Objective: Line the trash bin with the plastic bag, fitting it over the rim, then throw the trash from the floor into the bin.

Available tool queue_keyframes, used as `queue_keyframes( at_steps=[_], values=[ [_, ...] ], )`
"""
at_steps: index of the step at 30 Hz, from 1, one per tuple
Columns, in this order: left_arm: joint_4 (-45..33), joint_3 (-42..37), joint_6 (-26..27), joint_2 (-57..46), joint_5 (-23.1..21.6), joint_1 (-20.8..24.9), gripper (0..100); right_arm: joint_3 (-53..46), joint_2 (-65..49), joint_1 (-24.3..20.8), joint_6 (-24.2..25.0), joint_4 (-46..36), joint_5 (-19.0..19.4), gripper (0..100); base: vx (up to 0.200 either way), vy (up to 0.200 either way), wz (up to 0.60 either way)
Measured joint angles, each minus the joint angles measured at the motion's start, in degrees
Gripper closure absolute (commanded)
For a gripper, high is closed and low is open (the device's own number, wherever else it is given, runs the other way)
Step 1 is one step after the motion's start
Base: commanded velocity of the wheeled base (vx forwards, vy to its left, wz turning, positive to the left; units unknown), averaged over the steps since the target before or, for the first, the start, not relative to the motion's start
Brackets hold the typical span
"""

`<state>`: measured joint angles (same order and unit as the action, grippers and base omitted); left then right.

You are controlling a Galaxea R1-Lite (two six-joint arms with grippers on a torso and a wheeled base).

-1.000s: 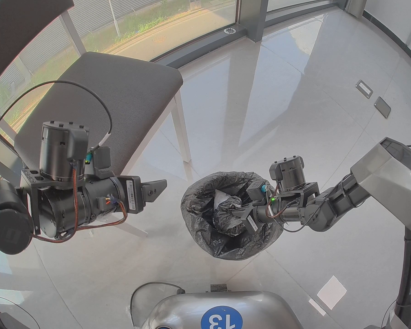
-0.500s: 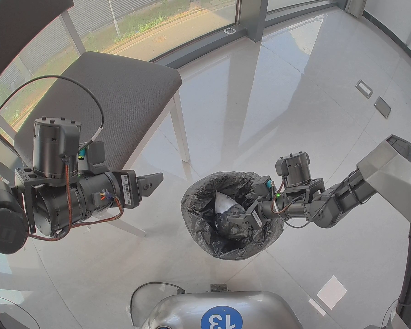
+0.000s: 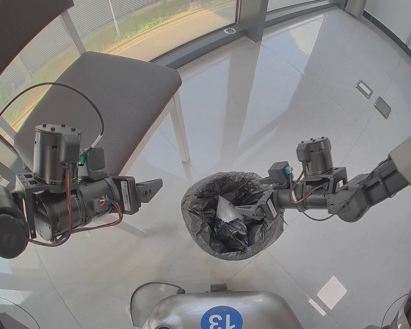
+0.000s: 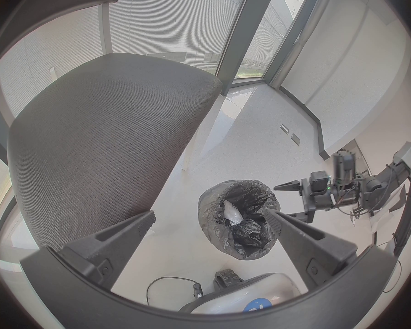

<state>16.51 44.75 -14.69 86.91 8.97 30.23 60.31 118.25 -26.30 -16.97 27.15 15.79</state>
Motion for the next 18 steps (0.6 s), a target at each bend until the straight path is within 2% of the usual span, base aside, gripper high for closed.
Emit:
queue_keyframes(
  at_steps=[5, 11, 18],
  values=[
    [1.5, 0.0, 0.0, 0.0, -0.8, 0.2, 0, -4.3, -7.0, 1.3, 0.1, 0.0, -1.0, 0, 0.000, 0.000, 0.00],
    [7.4, 0.2, 0.1, -0.7, -3.6, 0.7, 0, -12.9, -18.1, 4.7, 0.1, 0.0, -5.5, 0, 0.000, 0.000, 0.00],
    [13.2, 0.7, 1.3, -2.6, -5.6, -0.4, 0, -24.0, -32.5, 12.7, 0.3, -0.2, -9.9, 0, 0.000, 0.000, 0.00]
  ],
)
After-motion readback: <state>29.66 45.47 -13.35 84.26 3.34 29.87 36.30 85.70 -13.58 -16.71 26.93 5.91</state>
